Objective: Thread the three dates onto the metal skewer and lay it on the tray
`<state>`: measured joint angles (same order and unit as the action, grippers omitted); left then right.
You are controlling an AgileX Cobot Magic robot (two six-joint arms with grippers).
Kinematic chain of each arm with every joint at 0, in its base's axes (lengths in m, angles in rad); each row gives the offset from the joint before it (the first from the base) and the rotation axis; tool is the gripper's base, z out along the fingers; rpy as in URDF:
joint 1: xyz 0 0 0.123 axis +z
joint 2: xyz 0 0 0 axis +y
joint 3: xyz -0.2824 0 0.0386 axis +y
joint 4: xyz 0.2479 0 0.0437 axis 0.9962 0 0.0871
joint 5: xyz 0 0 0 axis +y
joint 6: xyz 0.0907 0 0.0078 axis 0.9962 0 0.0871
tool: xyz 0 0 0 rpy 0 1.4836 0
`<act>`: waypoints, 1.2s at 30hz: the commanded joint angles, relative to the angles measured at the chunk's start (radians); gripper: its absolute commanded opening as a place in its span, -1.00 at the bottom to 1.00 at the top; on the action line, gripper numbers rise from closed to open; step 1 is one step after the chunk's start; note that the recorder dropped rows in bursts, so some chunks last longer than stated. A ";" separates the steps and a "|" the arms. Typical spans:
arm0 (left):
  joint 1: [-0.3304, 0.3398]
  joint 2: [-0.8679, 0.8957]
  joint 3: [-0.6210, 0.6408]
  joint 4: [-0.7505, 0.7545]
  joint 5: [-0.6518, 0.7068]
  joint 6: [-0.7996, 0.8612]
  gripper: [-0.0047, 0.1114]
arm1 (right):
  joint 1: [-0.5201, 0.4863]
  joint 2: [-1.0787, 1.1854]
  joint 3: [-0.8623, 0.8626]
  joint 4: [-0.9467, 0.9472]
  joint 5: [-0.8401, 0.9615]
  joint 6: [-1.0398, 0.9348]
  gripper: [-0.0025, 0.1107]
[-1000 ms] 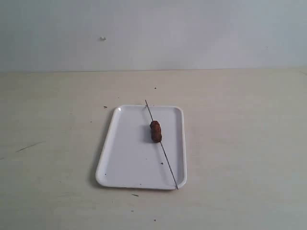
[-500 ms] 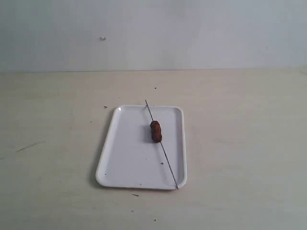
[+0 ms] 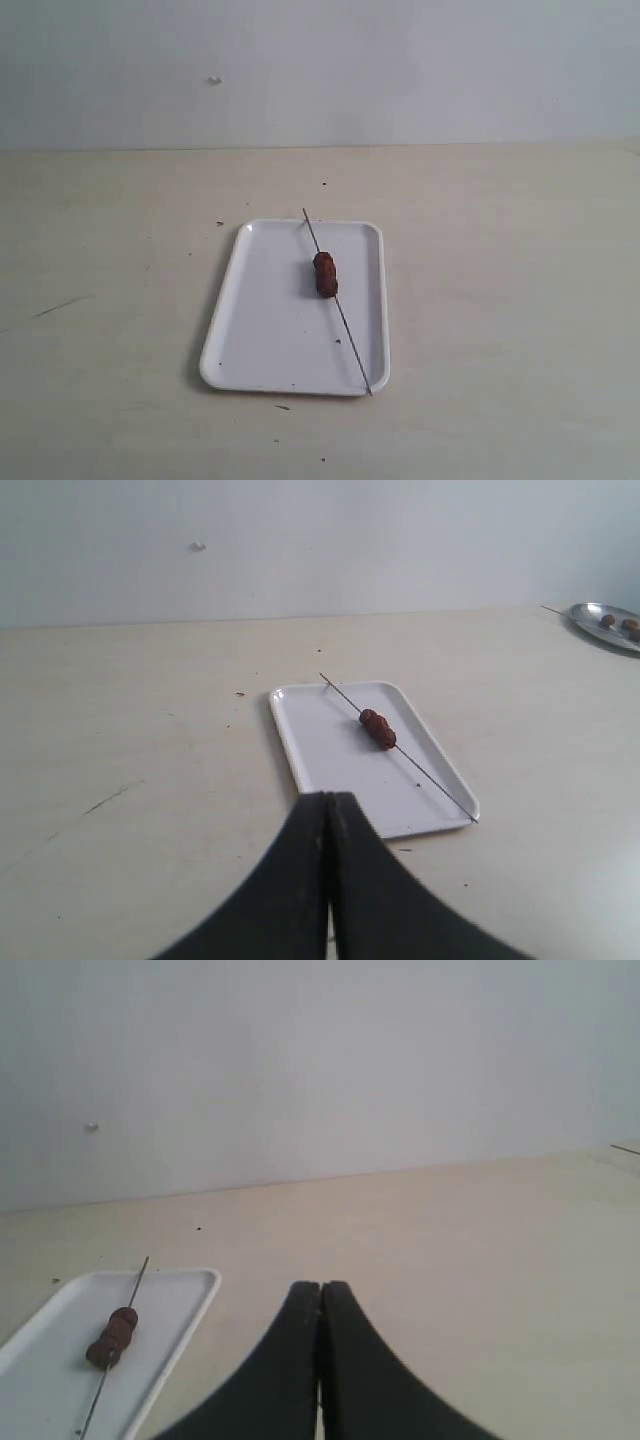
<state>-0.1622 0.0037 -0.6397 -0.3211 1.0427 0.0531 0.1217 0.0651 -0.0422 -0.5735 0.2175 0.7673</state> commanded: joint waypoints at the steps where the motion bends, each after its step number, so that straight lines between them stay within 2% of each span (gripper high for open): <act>1: 0.004 -0.004 -0.002 0.000 -0.005 -0.004 -0.92 | -0.007 -0.009 0.042 0.122 -0.093 -0.154 -0.96; 3: 0.004 -0.004 -0.002 0.000 -0.005 -0.004 -0.92 | -0.007 -0.009 0.042 0.277 -0.150 -0.335 -0.96; 6: 0.004 -0.004 -0.002 0.000 -0.005 -0.004 -0.92 | -0.007 -0.009 0.042 0.366 -0.148 -0.428 -0.96; 30: 0.004 -0.004 -0.002 0.010 -0.005 0.031 -0.92 | -0.007 -0.009 0.042 0.395 -0.155 -0.402 -0.96; 32: 0.004 -0.004 0.011 0.026 -0.056 0.089 -0.92 | -0.007 -0.009 0.042 0.395 -0.155 -0.402 -0.96; 36: 0.015 -0.004 0.121 0.084 -0.314 0.121 -0.92 | -0.007 -0.009 0.042 0.395 -0.155 -0.402 -0.96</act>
<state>-0.1601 0.0023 -0.5919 -0.2882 0.8893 0.1498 0.1200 0.0591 -0.0050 -0.1792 0.0720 0.3764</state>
